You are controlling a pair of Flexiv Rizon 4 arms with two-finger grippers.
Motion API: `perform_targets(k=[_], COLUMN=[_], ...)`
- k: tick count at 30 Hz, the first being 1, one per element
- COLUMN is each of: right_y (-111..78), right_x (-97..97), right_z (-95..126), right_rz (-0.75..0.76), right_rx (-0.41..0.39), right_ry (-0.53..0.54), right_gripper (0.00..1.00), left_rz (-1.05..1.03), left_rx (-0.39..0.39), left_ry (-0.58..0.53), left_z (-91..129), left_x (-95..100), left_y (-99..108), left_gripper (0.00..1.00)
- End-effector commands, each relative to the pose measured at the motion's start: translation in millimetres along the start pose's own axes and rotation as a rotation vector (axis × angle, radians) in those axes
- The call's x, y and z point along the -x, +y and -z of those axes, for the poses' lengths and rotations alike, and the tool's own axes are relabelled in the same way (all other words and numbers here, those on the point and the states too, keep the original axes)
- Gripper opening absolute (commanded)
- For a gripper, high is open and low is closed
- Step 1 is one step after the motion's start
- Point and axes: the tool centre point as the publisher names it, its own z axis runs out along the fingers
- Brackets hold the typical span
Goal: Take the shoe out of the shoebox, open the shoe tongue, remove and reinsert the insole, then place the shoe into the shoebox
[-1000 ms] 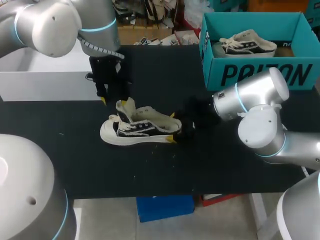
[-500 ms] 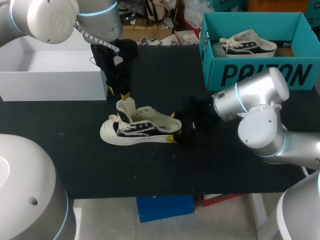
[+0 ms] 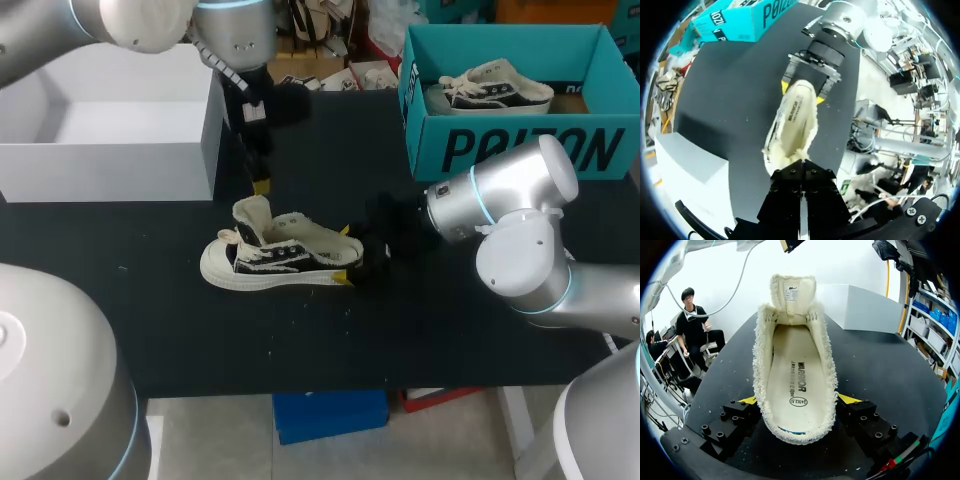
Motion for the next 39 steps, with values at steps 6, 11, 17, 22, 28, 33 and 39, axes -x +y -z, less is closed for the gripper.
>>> perform_targets(k=[6,11,17,22,28,33,39], right_y=[-4.6,-4.6,-4.6,-4.6,-4.6,-4.6,-4.6], right_x=[0.3,0.3,0.3,0.3,0.3,0.3,0.3], right_z=[-2.5,-2.5,-2.5,-2.5,-2.5,-2.5,-2.5], right_rz=[-0.001,-0.001,-0.001,-0.001,-0.001,-0.001,-0.001], right_rx=[-0.002,-0.002,-0.002,-0.002,-0.002,-0.002,-0.002], right_ry=[-0.002,-0.002,-0.002,-0.002,-0.002,-0.002,-0.002], right_gripper=[0.00,0.00,0.00,0.00,0.00,0.00,0.00], left_rz=[-0.361,-0.389,-0.432,-0.422,-0.422,-0.422,-0.422], left_rx=[0.150,0.110,0.020,0.008,0.008,0.008,0.008], left_ry=[0.106,-0.019,-0.080,-0.084,-0.084,-0.084,-0.084], left_z=[1.9,19.4,19.1,18.4,18.4,18.4,18.4], left_x=[7.4,6.9,-3.8,-2.7,-2.7,-2.7,-2.7], left_y=[-5.2,-7.5,-20.2,-22.5,-22.5,-22.5,-22.5], left_gripper=[0.00,0.00,0.00,0.00,0.00,0.00,0.00])
